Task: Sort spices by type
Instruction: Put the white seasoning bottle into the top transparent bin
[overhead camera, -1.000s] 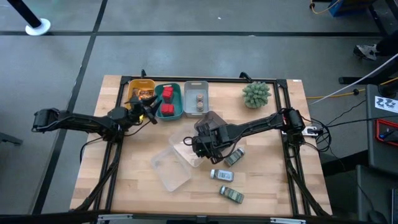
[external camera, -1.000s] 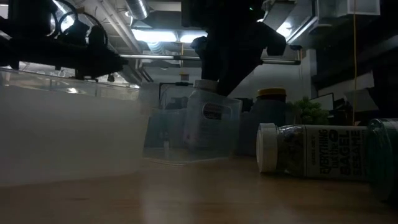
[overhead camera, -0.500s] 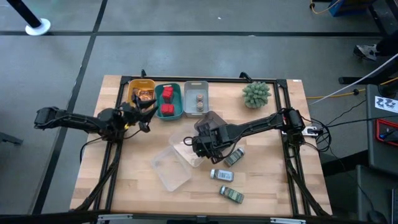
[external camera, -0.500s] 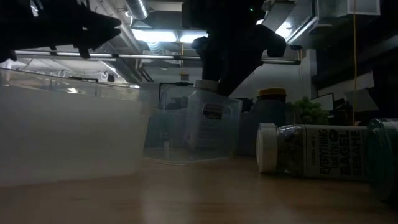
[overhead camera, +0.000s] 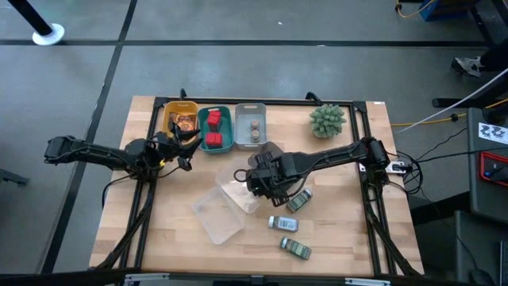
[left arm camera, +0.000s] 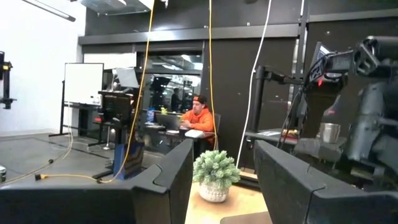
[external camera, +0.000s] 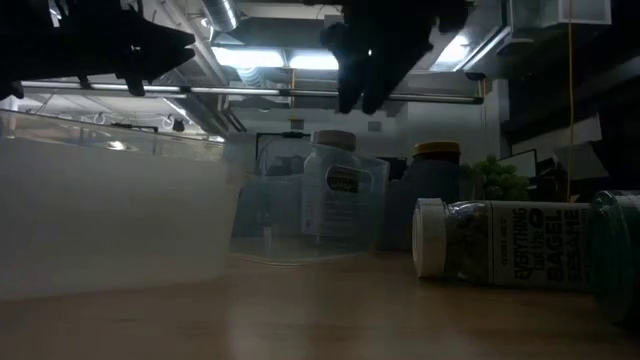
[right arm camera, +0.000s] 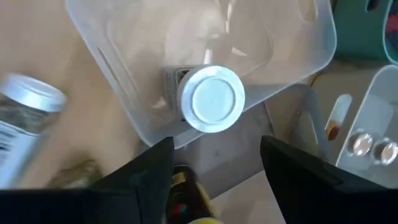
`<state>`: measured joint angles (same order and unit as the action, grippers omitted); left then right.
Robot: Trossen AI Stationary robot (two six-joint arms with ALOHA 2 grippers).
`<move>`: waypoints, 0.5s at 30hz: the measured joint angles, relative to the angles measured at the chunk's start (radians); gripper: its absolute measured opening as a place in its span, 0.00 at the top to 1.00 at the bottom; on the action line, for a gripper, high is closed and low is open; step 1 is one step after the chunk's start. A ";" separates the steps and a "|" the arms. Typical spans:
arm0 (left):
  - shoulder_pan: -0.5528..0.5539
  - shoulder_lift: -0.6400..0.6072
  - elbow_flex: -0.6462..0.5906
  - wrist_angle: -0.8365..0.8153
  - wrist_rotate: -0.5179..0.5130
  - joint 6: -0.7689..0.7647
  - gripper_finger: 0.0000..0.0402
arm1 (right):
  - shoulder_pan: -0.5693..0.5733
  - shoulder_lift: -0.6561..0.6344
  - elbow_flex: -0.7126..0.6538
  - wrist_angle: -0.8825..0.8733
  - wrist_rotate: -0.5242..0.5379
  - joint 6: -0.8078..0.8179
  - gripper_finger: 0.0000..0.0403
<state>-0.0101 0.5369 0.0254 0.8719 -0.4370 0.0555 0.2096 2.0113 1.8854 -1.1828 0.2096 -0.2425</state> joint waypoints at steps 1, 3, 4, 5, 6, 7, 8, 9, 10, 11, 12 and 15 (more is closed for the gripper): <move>0.000 0.000 0.000 0.000 0.000 0.001 0.61 | 0.000 0.000 0.017 -0.014 -0.011 0.028 0.41; 0.000 0.000 0.000 -0.001 0.000 0.001 0.61 | 0.000 0.000 0.054 -0.048 -0.046 0.100 0.41; 0.000 0.000 0.000 -0.002 0.000 0.001 0.61 | 0.000 0.000 0.071 -0.076 -0.070 0.149 0.41; 0.000 0.000 0.000 -0.003 0.000 0.001 0.61 | 0.000 0.000 0.084 -0.100 -0.097 0.204 0.41; 0.000 0.000 0.000 -0.002 0.000 0.001 0.61 | 0.000 0.000 0.094 -0.112 -0.130 0.267 0.41; 0.000 0.000 0.000 -0.003 0.000 0.001 0.61 | 0.000 0.000 0.100 -0.118 -0.171 0.334 0.41; 0.000 0.000 0.000 -0.003 0.000 0.001 0.61 | 0.000 0.000 0.102 -0.127 -0.216 0.396 0.41; 0.000 0.000 0.000 -0.003 0.000 0.001 0.61 | 0.000 0.000 0.102 -0.140 -0.267 0.457 0.41; 0.000 0.000 0.000 -0.003 0.000 0.001 0.61 | 0.000 0.000 0.102 -0.148 -0.321 0.514 0.41; 0.000 0.000 0.000 -0.003 0.000 0.001 0.61 | 0.004 0.000 0.102 -0.152 -0.371 0.560 0.41; 0.000 0.000 0.000 -0.003 0.000 0.001 0.61 | 0.008 0.000 0.096 -0.152 -0.407 0.599 0.41; 0.000 0.000 0.000 -0.010 0.000 -0.002 0.61 | 0.041 0.000 0.065 -0.152 -0.439 0.683 0.41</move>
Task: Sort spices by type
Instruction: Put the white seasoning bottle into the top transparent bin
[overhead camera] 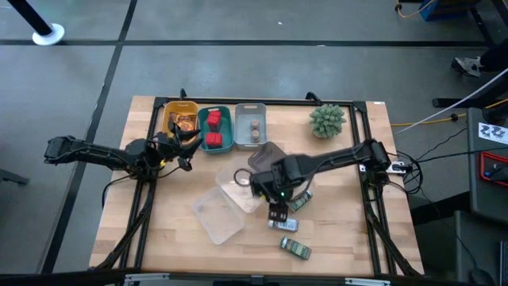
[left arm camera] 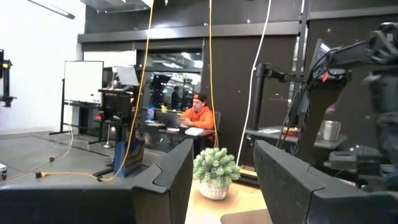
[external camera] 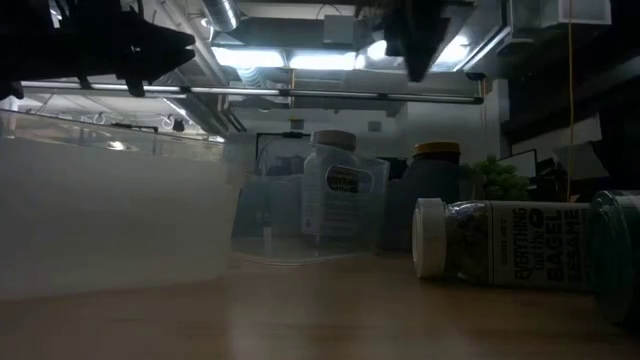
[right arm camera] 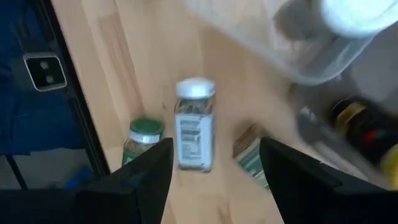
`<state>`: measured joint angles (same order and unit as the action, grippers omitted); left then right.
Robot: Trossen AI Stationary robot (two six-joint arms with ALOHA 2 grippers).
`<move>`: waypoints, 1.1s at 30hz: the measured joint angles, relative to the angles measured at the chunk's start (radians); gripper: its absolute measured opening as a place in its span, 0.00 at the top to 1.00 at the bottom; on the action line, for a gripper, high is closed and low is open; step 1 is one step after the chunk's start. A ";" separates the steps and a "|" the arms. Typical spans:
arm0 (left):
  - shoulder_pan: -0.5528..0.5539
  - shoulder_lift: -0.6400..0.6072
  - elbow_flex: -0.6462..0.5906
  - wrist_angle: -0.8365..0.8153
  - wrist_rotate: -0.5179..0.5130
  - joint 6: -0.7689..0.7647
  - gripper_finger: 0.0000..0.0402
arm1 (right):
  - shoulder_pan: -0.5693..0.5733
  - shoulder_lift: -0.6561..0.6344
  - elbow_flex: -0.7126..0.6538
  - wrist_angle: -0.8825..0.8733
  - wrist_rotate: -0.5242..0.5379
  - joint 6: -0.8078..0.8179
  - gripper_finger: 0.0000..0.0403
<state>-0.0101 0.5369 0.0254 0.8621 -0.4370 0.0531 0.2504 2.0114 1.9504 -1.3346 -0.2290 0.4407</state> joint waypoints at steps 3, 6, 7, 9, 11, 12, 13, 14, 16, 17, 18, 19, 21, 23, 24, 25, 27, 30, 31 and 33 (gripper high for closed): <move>0.000 0.000 0.000 -0.025 0.000 -0.004 0.61 | 0.041 0.000 -0.028 0.005 0.020 0.037 0.41; -0.001 0.000 0.000 -0.025 0.000 -0.004 0.61 | 0.085 0.000 -0.066 0.041 0.062 0.057 0.41; -0.001 0.000 0.000 -0.024 0.000 -0.004 0.61 | 0.098 0.000 -0.078 0.065 0.081 0.057 0.41; -0.001 0.000 0.000 -0.024 0.000 -0.004 0.61 | 0.125 0.000 -0.101 0.101 0.116 0.056 0.41; -0.001 0.000 0.000 -0.023 0.000 -0.004 0.61 | 0.150 0.000 -0.131 0.144 0.152 0.054 0.41; -0.001 0.000 0.000 -0.023 0.000 -0.004 0.61 | 0.161 0.000 -0.148 0.168 0.165 0.054 0.41; -0.001 0.000 0.000 -0.023 0.000 -0.004 0.61 | 0.170 0.000 -0.164 0.190 0.176 0.053 0.41; -0.001 0.000 0.000 -0.024 0.000 -0.004 0.61 | 0.177 0.000 -0.178 0.214 0.185 0.053 0.41; -0.001 0.000 0.000 -0.023 0.000 -0.004 0.61 | 0.189 0.000 -0.214 0.272 0.194 0.057 0.41; -0.001 0.000 0.000 -0.023 0.000 -0.004 0.61 | 0.193 0.000 -0.234 0.298 0.197 0.061 0.41; -0.001 0.000 0.000 -0.023 0.000 -0.004 0.61 | 0.196 0.000 -0.252 0.324 0.203 0.069 0.41; -0.001 0.000 0.000 -0.023 0.000 -0.004 0.61 | 0.197 0.000 -0.269 0.353 0.213 0.079 0.41; -0.001 0.000 0.000 -0.023 0.000 -0.004 0.61 | 0.195 0.000 -0.304 0.409 0.228 0.089 0.41; -0.001 0.000 0.000 -0.023 0.000 -0.004 0.61 | 0.195 0.001 -0.328 0.433 0.231 0.090 0.41; -0.001 0.000 0.000 -0.023 0.000 -0.004 0.61 | 0.195 0.001 -0.336 0.450 0.235 0.090 0.41; -0.001 0.000 0.000 -0.023 0.000 -0.004 0.61 | 0.194 0.001 -0.343 0.473 0.237 0.090 0.41; -0.001 0.000 0.000 -0.023 0.000 -0.004 0.61 | 0.194 0.001 -0.352 0.488 0.250 0.090 0.41; -0.001 0.000 0.000 -0.023 0.000 -0.004 0.61 | 0.194 0.001 -0.352 0.506 0.256 0.096 0.41; -0.001 0.000 0.000 -0.023 0.000 -0.004 0.61 | 0.194 0.003 -0.351 0.507 0.256 0.105 0.41; -0.001 0.000 0.000 -0.023 0.000 -0.001 0.61 | 0.194 0.006 -0.352 0.500 0.256 0.114 0.41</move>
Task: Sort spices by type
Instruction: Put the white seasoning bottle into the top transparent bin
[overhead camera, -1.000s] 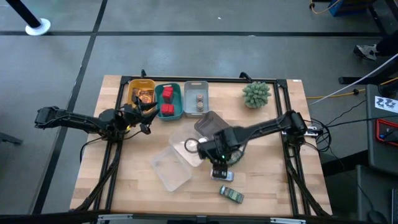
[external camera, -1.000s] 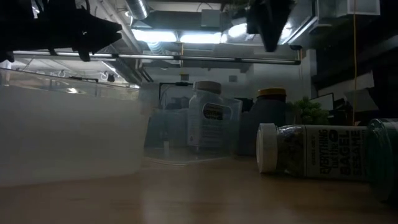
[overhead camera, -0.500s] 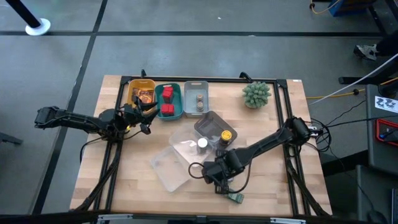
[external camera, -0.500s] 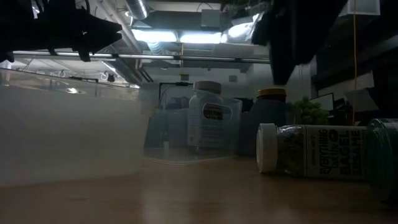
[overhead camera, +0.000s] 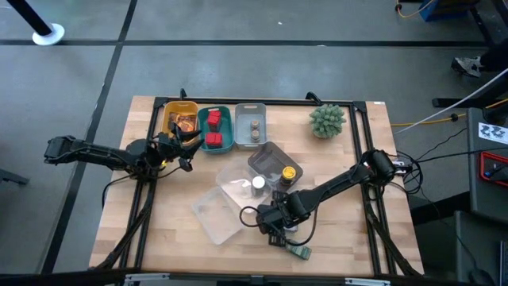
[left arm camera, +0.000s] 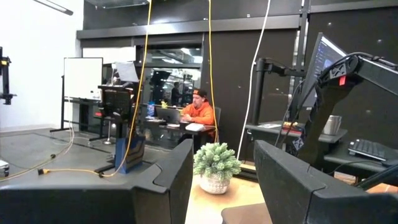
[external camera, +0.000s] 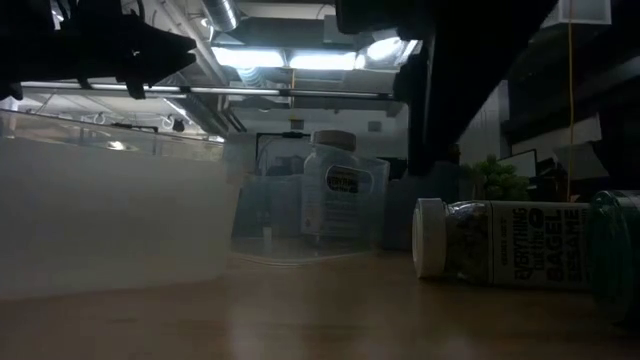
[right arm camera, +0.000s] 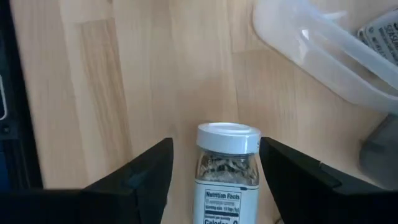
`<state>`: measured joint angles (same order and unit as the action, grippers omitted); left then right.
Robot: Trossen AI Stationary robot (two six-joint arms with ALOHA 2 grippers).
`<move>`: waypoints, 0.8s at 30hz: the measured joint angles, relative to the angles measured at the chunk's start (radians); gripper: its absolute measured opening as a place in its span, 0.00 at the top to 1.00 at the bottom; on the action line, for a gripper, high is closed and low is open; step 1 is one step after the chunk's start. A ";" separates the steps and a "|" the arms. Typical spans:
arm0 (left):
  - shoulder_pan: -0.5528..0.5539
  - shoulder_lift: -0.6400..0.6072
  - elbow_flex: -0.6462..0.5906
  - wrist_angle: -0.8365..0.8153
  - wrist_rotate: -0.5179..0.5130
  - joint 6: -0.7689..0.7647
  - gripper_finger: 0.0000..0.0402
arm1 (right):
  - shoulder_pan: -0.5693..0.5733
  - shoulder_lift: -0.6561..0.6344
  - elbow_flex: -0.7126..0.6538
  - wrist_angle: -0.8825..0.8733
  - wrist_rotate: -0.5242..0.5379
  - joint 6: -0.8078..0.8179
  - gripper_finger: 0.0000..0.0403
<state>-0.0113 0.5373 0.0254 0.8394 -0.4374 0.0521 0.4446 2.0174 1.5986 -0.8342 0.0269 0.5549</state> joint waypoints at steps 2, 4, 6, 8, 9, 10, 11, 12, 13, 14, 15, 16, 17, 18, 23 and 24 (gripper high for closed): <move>0.000 0.000 0.000 -0.001 0.000 0.000 0.61 | 0.000 0.009 0.000 0.004 0.000 0.002 0.41; 0.000 0.000 0.000 -0.005 0.000 0.000 0.61 | 0.000 0.015 0.000 -0.003 0.000 0.002 0.41; 0.000 0.000 0.000 -0.017 0.000 0.000 0.61 | 0.000 0.024 0.000 -0.001 0.000 0.008 0.41; -0.001 0.001 0.000 -0.023 0.000 0.000 0.61 | 0.000 0.028 0.000 -0.018 0.000 0.024 0.41; -0.003 0.000 0.000 -0.022 0.000 0.000 0.61 | 0.000 0.031 0.000 -0.029 0.000 0.032 0.41; -0.003 -0.001 0.000 -0.023 0.000 0.000 0.61 | 0.000 0.035 0.000 -0.031 0.001 0.045 0.41; -0.003 -0.001 0.000 -0.025 0.000 0.000 0.61 | 0.000 0.037 0.000 -0.038 0.007 0.056 0.41; -0.003 0.000 0.000 -0.025 0.000 0.001 0.61 | 0.000 0.039 0.000 -0.057 0.010 0.070 0.41; -0.003 0.000 0.000 -0.026 0.000 0.002 0.61 | 0.000 0.041 0.000 -0.068 0.010 0.079 0.41; -0.003 0.000 0.000 -0.027 0.001 0.006 0.61 | 0.000 0.045 0.000 -0.061 0.010 0.092 0.41; -0.003 0.000 0.000 -0.029 0.001 0.008 0.61 | 0.000 0.047 0.000 -0.056 0.010 0.099 0.41; -0.003 0.000 0.000 -0.029 0.000 0.010 0.61 | 0.000 0.049 0.000 -0.059 0.010 0.100 0.41; -0.003 0.000 0.000 -0.029 0.000 0.013 0.61 | 0.000 0.049 -0.005 -0.052 0.010 0.101 0.41; -0.003 0.000 0.000 -0.031 0.001 0.016 0.61 | 0.000 0.049 -0.012 -0.031 0.010 0.102 0.41; -0.003 0.000 0.000 -0.035 0.001 0.017 0.61 | 0.000 0.048 -0.051 0.005 0.010 0.103 0.41; -0.003 0.000 0.000 -0.035 0.001 0.017 0.61 | 0.000 0.048 -0.065 0.019 0.010 0.103 0.41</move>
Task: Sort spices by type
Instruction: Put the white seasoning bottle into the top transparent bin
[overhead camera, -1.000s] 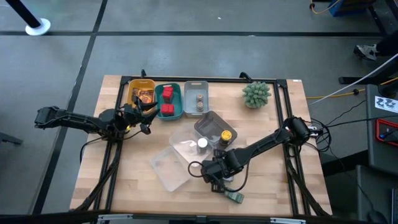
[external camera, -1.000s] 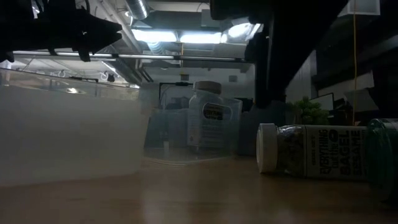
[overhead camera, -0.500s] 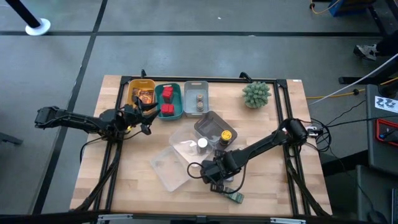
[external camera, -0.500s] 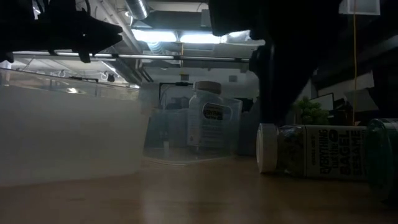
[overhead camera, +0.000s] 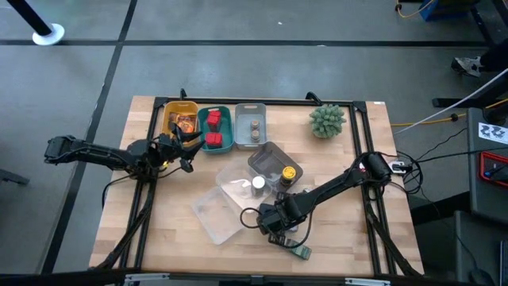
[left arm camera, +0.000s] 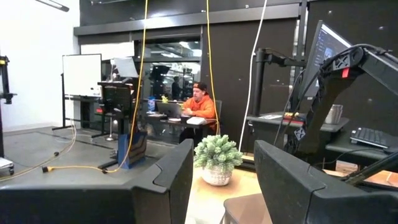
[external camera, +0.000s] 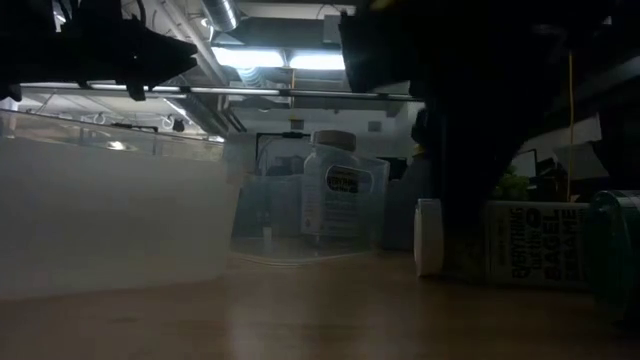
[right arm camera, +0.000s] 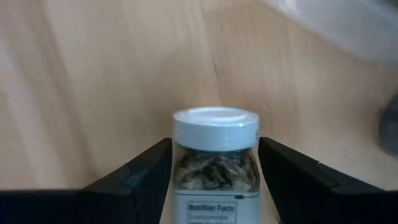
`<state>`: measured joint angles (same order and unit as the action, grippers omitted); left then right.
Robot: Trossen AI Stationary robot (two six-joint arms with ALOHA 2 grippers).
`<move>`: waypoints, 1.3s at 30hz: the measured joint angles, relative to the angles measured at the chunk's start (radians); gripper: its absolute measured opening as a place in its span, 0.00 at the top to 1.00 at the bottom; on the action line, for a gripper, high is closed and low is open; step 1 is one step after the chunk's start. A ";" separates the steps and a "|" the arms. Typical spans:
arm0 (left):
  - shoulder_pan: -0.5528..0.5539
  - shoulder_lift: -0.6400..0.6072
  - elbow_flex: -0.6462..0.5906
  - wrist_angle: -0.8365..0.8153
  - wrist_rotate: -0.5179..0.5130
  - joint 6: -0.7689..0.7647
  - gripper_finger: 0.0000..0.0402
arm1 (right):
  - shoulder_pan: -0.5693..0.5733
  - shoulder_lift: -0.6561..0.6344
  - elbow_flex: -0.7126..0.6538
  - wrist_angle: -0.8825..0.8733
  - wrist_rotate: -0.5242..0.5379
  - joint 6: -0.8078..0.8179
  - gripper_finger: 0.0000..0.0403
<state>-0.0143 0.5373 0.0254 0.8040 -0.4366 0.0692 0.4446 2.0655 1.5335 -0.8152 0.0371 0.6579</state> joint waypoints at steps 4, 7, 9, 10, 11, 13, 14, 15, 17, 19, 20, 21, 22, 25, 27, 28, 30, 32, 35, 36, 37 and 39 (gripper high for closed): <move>0.000 0.000 0.000 0.000 0.000 0.000 0.61 | 0.000 0.000 -0.042 0.018 0.000 0.000 0.41; 0.000 0.000 0.000 0.000 0.000 0.000 0.61 | 0.000 0.000 -0.065 0.038 0.012 0.000 0.41; 0.000 0.000 0.000 0.000 0.000 -0.001 0.61 | 0.000 0.000 -0.071 0.049 0.014 0.000 0.43; 0.000 0.000 0.000 -0.001 0.000 -0.005 0.61 | 0.000 0.000 -0.072 0.057 0.015 -0.001 0.45; 0.000 0.000 0.000 -0.001 0.000 -0.005 0.61 | 0.000 0.000 -0.072 0.060 0.015 -0.002 0.47; 0.000 0.000 0.000 -0.001 0.000 -0.006 0.61 | 0.000 0.000 -0.072 0.064 0.014 -0.007 0.50; 0.000 0.000 0.000 -0.001 0.000 -0.007 0.61 | 0.000 0.000 -0.072 0.064 0.013 -0.007 0.50; 0.000 0.000 0.000 -0.001 0.000 -0.007 0.61 | 0.000 -0.001 -0.072 0.065 0.012 -0.007 0.50; 0.000 0.000 0.000 -0.001 0.000 -0.008 0.61 | 0.000 -0.001 -0.063 0.057 -0.007 -0.008 0.50; 0.000 0.000 0.000 -0.001 0.000 -0.009 0.61 | 0.000 -0.001 -0.046 0.058 -0.048 -0.016 0.50; 0.000 0.000 0.000 -0.001 0.000 -0.009 0.61 | -0.002 -0.001 -0.036 0.060 -0.063 -0.028 0.50; 0.000 0.000 0.000 -0.001 0.004 -0.009 0.61 | -0.002 -0.001 -0.024 0.058 -0.068 -0.034 0.50; 0.000 0.000 0.000 -0.001 0.010 -0.009 0.61 | -0.002 -0.001 -0.011 0.056 -0.075 -0.037 0.50; 0.000 0.000 0.000 -0.002 0.032 -0.015 0.61 | -0.006 -0.001 0.036 0.043 -0.089 -0.053 0.50; 0.000 0.000 0.000 -0.002 0.051 -0.025 0.61 | -0.007 -0.001 0.068 0.018 -0.095 -0.065 0.50; 0.000 0.000 0.000 -0.002 0.062 -0.028 0.61 | -0.009 -0.001 0.085 -0.003 -0.095 -0.070 0.50; 0.000 0.000 0.000 -0.003 0.086 -0.039 0.61 | -0.014 -0.001 0.124 -0.043 -0.093 -0.093 0.50; 0.000 0.000 0.000 -0.003 0.111 -0.042 0.61 | -0.024 -0.001 0.164 -0.070 -0.082 -0.116 0.50; 0.000 0.000 0.000 -0.006 0.143 -0.043 0.61 | -0.041 -0.001 0.223 -0.100 -0.071 -0.150 0.50; 0.000 0.000 0.000 -0.008 0.149 -0.043 0.61 | -0.045 -0.001 0.245 -0.103 -0.070 -0.168 0.50; -0.001 0.000 0.000 -0.010 0.150 -0.043 0.61 | -0.050 -0.001 0.266 -0.102 -0.064 -0.181 0.50; -0.001 0.000 0.000 -0.010 0.150 -0.043 0.61 | -0.062 -0.001 0.304 -0.101 -0.063 -0.221 0.50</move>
<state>-0.0151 0.5375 0.0254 0.7940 -0.2871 0.0261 0.3823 2.0644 1.8371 -0.9161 -0.0258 0.4372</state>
